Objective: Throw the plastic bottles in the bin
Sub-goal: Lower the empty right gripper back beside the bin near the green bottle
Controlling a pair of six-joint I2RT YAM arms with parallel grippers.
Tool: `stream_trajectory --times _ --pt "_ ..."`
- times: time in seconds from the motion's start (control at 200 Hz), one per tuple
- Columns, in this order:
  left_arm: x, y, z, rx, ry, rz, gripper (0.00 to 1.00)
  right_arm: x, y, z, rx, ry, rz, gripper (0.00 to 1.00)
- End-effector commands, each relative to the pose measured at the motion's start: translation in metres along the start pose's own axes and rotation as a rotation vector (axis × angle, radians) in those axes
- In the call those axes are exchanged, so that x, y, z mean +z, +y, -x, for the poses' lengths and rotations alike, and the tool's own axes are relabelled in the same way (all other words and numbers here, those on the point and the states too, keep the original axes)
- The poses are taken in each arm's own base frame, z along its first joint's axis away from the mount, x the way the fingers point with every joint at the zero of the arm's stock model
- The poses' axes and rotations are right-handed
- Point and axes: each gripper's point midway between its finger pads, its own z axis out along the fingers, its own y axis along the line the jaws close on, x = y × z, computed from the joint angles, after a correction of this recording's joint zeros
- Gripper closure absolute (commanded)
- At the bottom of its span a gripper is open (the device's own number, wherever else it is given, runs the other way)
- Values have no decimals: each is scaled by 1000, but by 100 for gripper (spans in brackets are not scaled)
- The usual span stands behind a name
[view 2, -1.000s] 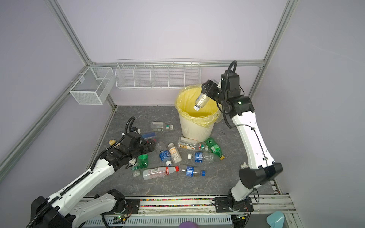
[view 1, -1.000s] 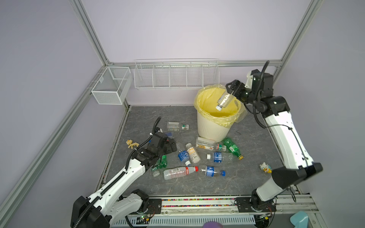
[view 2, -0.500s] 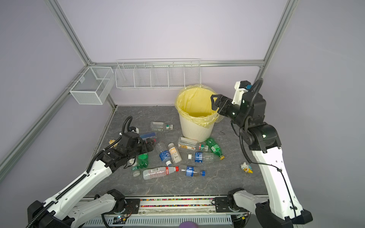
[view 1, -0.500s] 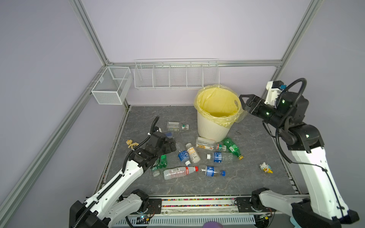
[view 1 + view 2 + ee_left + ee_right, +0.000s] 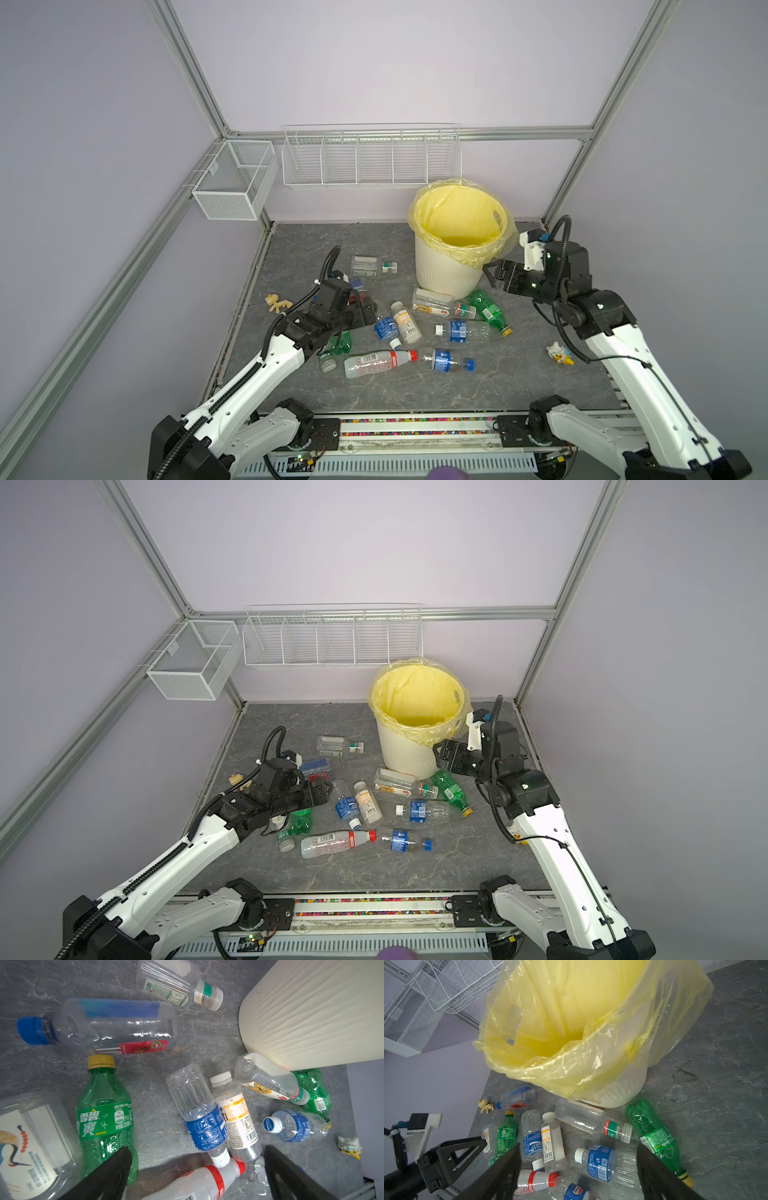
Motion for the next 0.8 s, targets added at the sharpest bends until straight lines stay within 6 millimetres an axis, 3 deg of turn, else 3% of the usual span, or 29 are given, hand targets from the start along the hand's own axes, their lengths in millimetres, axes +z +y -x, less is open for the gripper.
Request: stream_trajectory --times 0.0,0.41,0.685,0.795 --pt "5 -9 -13 40 65 -43 1 -2 -7 -19 -28 35 -1 12" --pt "15 -3 -14 -17 69 1 1 3 -35 -62 7 107 -72 12" --pt "33 5 -19 -45 101 57 1 5 -44 -75 14 139 -104 12" --pt "41 0 -19 -44 126 49 2 5 -45 -76 17 133 -102 12"
